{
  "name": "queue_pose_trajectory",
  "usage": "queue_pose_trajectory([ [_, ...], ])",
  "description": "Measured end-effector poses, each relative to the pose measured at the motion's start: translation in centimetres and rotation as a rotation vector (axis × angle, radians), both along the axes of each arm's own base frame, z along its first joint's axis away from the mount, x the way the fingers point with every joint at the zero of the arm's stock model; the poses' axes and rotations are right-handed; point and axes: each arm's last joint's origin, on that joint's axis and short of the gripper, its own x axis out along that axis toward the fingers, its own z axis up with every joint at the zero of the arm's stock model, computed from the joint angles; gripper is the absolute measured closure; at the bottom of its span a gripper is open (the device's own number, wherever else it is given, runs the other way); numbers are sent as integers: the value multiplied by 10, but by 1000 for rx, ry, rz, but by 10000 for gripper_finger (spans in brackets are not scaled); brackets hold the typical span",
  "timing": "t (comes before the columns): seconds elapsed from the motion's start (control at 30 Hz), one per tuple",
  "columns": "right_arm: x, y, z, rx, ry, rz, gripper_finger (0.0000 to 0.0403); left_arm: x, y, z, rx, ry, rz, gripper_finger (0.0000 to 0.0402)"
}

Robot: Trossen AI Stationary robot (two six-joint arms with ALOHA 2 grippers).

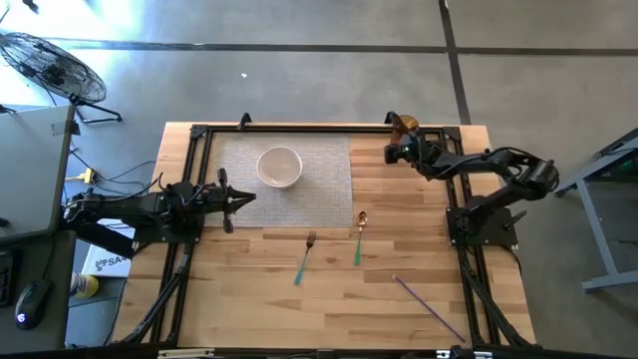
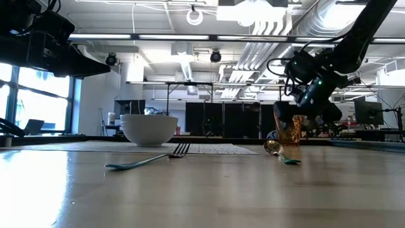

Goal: Pick & Place Utensil
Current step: Put the orange cup to the top right of the white bowl on the gray mat

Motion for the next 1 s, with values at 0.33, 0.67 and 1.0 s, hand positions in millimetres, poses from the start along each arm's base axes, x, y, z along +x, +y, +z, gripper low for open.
queue_pose_trajectory([
  [0.33, 12, -11, 3, -17, -89, -71, 8, 0, 0, 0, 0, 0, 0, 378],
  [0.67, 30, -34, -4, -55, -45, -103, 8, 0, 0, 0, 0, 0, 0, 378],
  [1.0, 41, -36, -11, -138, -1, -69, 9, 0, 0, 0, 0, 0, 1, 378],
])
